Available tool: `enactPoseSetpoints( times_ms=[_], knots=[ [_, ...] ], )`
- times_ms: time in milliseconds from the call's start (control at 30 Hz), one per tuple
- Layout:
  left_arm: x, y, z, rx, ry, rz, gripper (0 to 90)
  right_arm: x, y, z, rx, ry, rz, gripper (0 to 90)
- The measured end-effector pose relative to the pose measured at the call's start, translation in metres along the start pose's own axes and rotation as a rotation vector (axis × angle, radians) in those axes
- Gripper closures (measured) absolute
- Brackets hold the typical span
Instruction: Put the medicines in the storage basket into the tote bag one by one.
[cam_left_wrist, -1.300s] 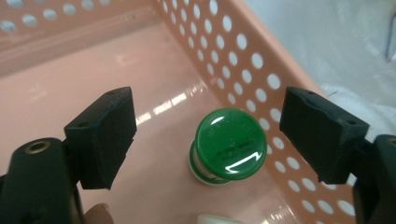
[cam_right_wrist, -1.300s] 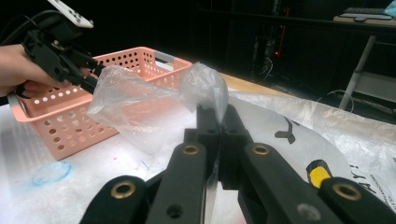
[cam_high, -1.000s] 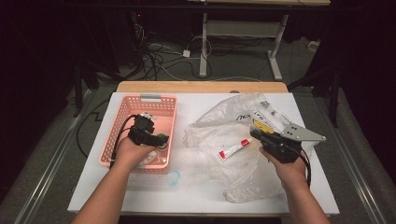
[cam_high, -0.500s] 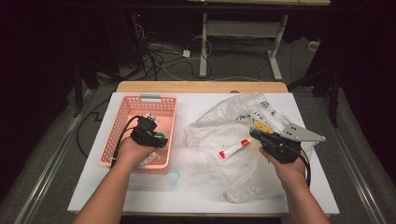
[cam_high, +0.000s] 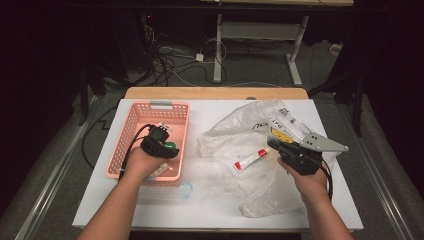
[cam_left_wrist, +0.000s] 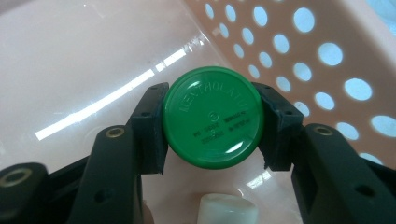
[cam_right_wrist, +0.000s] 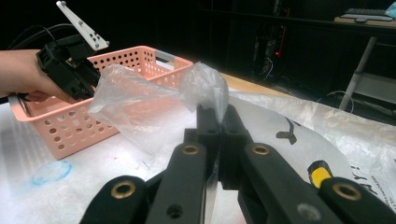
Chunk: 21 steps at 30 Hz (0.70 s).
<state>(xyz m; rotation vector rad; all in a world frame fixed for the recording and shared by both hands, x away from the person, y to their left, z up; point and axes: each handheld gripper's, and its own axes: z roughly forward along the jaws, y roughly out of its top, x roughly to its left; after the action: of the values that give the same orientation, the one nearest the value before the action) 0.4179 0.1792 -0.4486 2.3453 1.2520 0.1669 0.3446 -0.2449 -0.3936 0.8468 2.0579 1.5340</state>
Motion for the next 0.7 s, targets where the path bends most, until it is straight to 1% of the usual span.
enactPoseSetpoints(
  times_ms=[100,267,367,500,700],
  knots=[
    [-0.001,0.0,-0.002,-0.015,0.016,0.011,49.5,0.0,0.0,0.0,-0.001,-0.001,0.002,90.0],
    [-0.002,-0.002,-0.007,-0.064,0.01,0.015,49.6,0.0,0.0,0.0,0.0,-0.001,0.0,90.0],
    [-0.003,-0.003,-0.01,-0.089,0.014,0.027,49.6,0.0,0.0,0.0,-0.002,0.001,-0.002,90.0],
    [-0.002,-0.004,-0.014,-0.129,0.003,0.017,49.7,0.0,0.0,0.0,-0.001,-0.001,-0.001,90.0],
    [0.0,-0.006,-0.019,-0.175,-0.017,0.0,49.6,0.0,0.0,0.0,-0.002,-0.002,0.002,90.0]
  ],
)
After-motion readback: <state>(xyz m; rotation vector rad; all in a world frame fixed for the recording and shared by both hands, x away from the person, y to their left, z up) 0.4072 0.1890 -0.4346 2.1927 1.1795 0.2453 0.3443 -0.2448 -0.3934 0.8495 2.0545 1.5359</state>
